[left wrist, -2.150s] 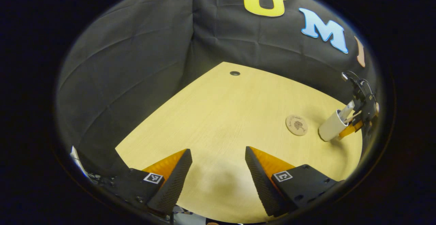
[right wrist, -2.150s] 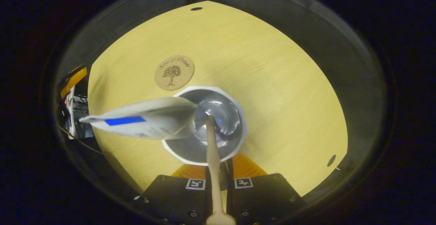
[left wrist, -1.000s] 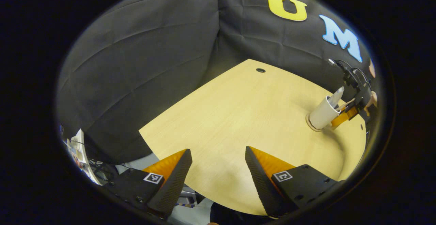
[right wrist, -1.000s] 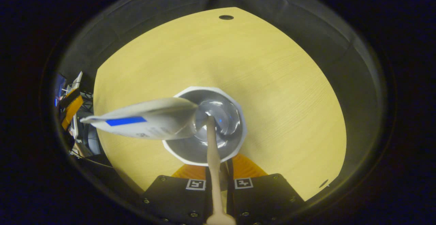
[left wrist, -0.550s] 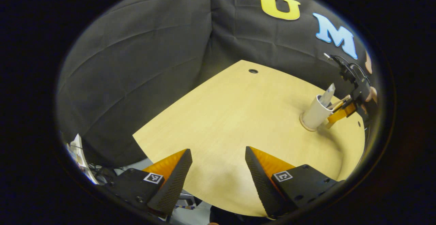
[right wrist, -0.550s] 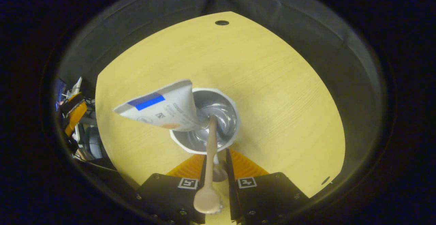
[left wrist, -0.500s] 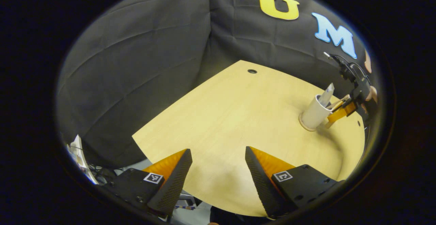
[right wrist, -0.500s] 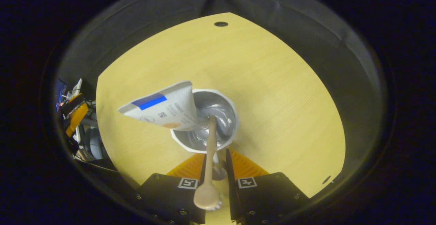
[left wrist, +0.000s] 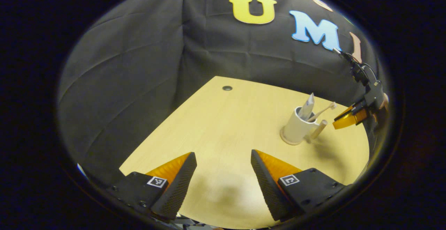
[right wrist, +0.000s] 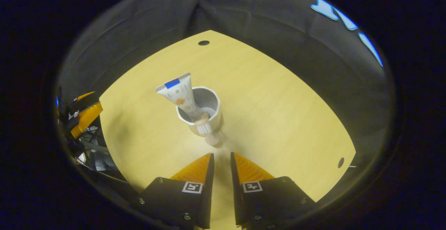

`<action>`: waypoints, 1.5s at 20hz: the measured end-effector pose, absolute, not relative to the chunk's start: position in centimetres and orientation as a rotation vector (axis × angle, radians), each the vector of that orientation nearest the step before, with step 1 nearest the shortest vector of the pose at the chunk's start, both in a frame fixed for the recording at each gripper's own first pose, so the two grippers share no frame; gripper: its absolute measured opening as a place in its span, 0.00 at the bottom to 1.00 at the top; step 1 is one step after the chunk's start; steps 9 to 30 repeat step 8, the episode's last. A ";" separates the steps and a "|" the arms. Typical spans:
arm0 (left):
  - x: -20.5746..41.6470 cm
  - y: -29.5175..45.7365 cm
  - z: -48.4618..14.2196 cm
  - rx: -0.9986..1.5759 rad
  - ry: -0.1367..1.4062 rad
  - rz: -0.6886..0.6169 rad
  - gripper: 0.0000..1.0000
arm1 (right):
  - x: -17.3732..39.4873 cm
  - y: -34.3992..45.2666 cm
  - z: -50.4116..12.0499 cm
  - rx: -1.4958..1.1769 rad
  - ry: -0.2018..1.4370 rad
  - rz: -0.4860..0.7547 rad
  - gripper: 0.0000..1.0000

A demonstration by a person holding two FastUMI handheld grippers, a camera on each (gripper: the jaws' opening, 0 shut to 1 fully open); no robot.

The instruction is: Put the toothbrush and toothpaste on the desktop into the cup, then pick up the cup and place it on the coaster on the desktop.

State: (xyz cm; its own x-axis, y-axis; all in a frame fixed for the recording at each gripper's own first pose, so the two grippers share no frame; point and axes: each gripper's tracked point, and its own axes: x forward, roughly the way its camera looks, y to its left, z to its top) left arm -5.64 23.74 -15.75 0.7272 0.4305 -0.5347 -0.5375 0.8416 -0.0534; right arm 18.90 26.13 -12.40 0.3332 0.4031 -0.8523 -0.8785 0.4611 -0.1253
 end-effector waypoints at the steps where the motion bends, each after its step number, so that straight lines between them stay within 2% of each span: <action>1: -4.4 23.5 -14.9 -0.189 0.519 0.506 1.00 | 18.6 25.2 -11.8 -0.623 0.845 0.896 0.27; 8: 1.8 19.9 -8.3 -0.079 0.391 0.332 1.00 | 17.3 19.7 -7.3 -0.349 0.657 0.649 0.26; 30: 1.8 19.9 -8.3 -0.079 0.391 0.332 1.00 | 17.3 19.7 -7.3 -0.349 0.657 0.649 0.26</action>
